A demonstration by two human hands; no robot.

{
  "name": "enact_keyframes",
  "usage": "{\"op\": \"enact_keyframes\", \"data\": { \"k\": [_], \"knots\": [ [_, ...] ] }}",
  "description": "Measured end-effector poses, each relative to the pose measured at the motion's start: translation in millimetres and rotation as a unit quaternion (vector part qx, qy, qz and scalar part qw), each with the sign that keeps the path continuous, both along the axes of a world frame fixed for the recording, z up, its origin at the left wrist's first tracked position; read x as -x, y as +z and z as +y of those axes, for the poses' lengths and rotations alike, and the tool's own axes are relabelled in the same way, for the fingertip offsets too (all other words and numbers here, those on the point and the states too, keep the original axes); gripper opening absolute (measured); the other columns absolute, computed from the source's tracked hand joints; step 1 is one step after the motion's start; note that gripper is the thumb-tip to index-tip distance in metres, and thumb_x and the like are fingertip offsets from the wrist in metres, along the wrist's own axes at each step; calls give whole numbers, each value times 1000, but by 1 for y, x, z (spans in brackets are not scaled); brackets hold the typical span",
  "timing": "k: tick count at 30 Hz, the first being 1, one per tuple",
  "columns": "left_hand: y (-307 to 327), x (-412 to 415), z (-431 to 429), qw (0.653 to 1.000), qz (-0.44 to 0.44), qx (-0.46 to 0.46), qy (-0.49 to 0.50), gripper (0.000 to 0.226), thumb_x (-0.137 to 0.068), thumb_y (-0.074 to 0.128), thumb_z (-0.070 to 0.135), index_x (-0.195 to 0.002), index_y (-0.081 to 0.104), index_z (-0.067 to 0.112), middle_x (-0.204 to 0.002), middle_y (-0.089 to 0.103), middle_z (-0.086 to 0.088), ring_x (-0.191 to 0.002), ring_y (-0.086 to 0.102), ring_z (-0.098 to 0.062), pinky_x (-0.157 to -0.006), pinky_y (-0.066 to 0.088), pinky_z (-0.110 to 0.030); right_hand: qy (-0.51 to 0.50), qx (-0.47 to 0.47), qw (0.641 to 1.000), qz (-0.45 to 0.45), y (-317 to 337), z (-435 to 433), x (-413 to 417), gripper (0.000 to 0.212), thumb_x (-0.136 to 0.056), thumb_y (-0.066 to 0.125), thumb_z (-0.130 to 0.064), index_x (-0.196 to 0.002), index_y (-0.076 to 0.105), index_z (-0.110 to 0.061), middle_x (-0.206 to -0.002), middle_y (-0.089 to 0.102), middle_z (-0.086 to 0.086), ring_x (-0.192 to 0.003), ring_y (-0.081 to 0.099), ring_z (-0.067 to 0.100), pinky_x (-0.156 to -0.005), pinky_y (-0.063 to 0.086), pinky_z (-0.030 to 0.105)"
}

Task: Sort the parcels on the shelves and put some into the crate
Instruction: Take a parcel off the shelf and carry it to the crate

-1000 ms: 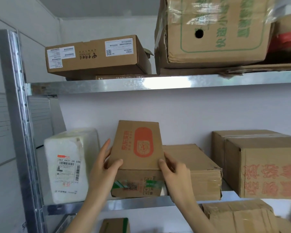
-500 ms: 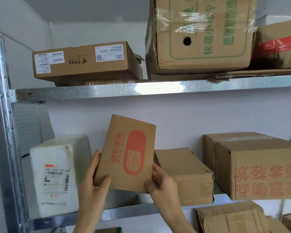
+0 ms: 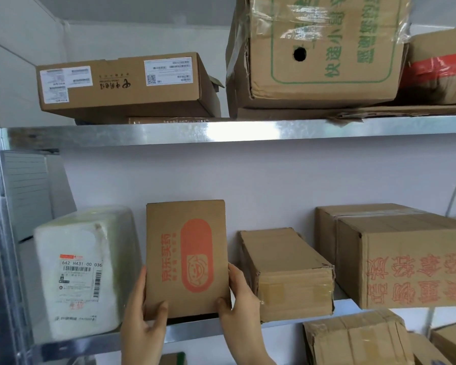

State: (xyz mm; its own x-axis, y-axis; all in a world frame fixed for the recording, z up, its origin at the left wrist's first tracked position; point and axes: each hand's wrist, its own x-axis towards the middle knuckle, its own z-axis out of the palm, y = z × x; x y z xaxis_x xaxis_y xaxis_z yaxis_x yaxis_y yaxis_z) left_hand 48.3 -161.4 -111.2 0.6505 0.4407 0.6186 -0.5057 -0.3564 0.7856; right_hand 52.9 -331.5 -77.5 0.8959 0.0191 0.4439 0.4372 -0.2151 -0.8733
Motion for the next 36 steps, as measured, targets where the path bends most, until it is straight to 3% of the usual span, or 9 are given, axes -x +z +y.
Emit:
{"op": "enact_keyframes", "data": {
  "k": [3, 6, 12, 18, 22, 25, 29, 33, 36],
  "knots": [
    [-11, -4, 1, 1000, 7, -1, 9, 108, -76, 63, -21, -125, 34, 71, -130, 49, 22, -114, 50, 15, -91, 49, -15, -5, 24, 1000, 12, -7, 7, -8, 60, -79, 48, 5, -124, 46, -35, -117, 60, -14, -113, 55, 2, -95, 48, 20],
    [-16, -5, 1, 999, 30, 6, -13, 113, -73, 63, -24, -116, 35, 77, -128, 52, 13, -109, 52, 18, -84, 47, -5, -9, 41, 999, 33, -10, 9, -11, 52, -82, 52, -1, -119, 40, -37, -114, 58, -10, -109, 55, 8, -87, 49, 15],
    [-3, 5, -4, 996, 76, 23, -50, 81, -80, 58, -19, -124, 37, 46, -122, 51, 20, -118, 50, -5, -99, 43, -30, 1, 0, 998, 68, -5, 8, -15, 46, -86, 60, -10, -124, 42, -28, -111, 60, -9, -94, 53, -5, -61, 43, 0],
    [6, 4, 2, 995, 74, 17, -63, 54, -92, 59, 9, -125, 42, 48, -129, 52, 17, -120, 48, 0, -110, 35, -40, 5, -57, 996, 66, 7, 14, -14, 57, -97, 53, -25, -149, 28, -24, -136, 50, -6, -119, 47, 6, -89, 35, 6],
    [42, 1, -2, 996, 61, 57, -34, 46, -101, 39, 29, -146, 30, 28, -137, 39, 15, -125, 37, 0, -106, 27, -25, 22, -110, 991, 71, 33, 14, -14, 63, -98, 41, -47, -153, 16, -28, -150, 38, -5, -136, 37, 12, -100, 29, 19],
    [74, -14, -1, 993, 90, 74, -16, 53, -98, 28, 54, -146, 32, 30, -144, 39, 14, -134, 38, -11, -114, 27, -40, 19, -126, 989, 72, 55, 14, -21, 65, -97, 36, -54, -154, 18, -27, -153, 34, -4, -140, 34, 16, -105, 27, 23],
    [119, -38, -2, 988, 132, 80, -30, 60, -90, 22, 67, -122, 52, 26, -116, 59, 11, -111, 53, -13, -101, 36, -36, 1, -107, 991, 75, 81, 17, -35, 73, -92, 29, -66, -152, 27, -23, -154, 35, 0, -140, 34, 20, -113, 26, 36],
    [142, -58, 0, 978, 199, 68, -10, 65, -91, 28, 66, -134, 46, 21, -123, 58, -3, -110, 54, -24, -98, 43, -43, -13, -90, 992, 88, 102, 19, -47, 78, -91, 29, -68, -148, 35, -14, -147, 44, 5, -130, 44, 24, -103, 35, 35],
    [143, -61, -1, 972, 221, 81, -3, 52, -97, 31, 51, -135, 43, 16, -120, 57, -6, -103, 54, -24, -89, 45, -39, -11, -79, 992, 95, 104, 18, -54, 67, -94, 37, -61, -137, 48, -10, -125, 57, 5, -96, 52, 15, -69, 41, 22]
  ]
}}
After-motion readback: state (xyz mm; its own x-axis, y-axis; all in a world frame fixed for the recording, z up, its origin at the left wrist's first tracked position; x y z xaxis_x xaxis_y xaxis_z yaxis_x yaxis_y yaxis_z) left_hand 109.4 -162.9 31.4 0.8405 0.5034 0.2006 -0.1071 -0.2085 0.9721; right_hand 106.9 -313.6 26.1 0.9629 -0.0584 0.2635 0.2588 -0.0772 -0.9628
